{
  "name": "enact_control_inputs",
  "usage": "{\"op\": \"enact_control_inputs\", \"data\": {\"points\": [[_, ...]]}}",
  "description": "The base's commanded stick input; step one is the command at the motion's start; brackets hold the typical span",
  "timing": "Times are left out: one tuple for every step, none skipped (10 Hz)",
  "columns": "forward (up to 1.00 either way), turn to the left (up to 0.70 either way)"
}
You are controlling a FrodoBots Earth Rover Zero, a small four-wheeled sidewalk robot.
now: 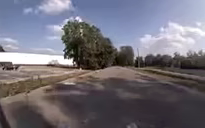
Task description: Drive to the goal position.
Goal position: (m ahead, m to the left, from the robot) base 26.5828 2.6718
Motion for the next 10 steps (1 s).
{"op": "enact_control_inputs", "data": {"points": [[0.7, 0.0], [0.7, 0.0], [0.7, 0.0], [0.7, 0.0], [0.7, 0.0], [0.7, 0.0], [0.7, 0.0], [0.7, 0.0], [0.7, 0.0], [0.7, -0.08]]}}
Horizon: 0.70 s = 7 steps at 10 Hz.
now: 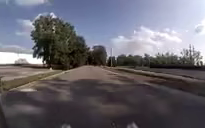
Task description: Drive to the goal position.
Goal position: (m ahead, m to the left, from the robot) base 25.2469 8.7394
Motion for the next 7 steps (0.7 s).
{"op": "enact_control_inputs", "data": {"points": [[0.7, -0.28], [0.7, -0.35], [0.7, -0.35], [0.7, -0.35], [0.7, -0.35], [0.7, -0.29], [0.7, -0.11]]}}
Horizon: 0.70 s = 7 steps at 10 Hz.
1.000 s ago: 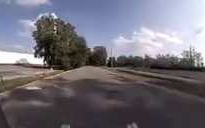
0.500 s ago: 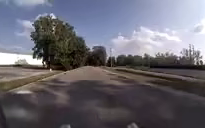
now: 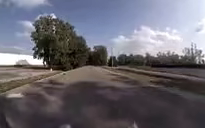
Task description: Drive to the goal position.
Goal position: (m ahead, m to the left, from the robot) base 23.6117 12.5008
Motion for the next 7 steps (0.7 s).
{"op": "enact_control_inputs", "data": {"points": [[0.7, 0.0], [0.7, 0.0], [0.7, 0.0], [0.7, 0.0], [0.7, 0.0], [0.7, 0.0], [0.7, 0.0]]}}
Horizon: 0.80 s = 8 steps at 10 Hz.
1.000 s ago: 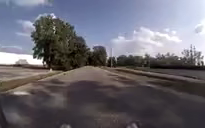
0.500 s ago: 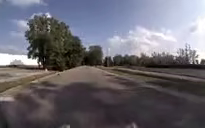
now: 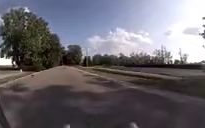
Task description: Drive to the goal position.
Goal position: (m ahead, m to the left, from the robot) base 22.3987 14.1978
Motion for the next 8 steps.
{"op": "enact_control_inputs", "data": {"points": [[0.7, 0.0], [0.7, 0.0], [0.7, 0.0], [0.7, 0.0], [0.7, 0.0], [0.7, 0.08], [0.7, 0.22], [0.7, 0.35]]}}
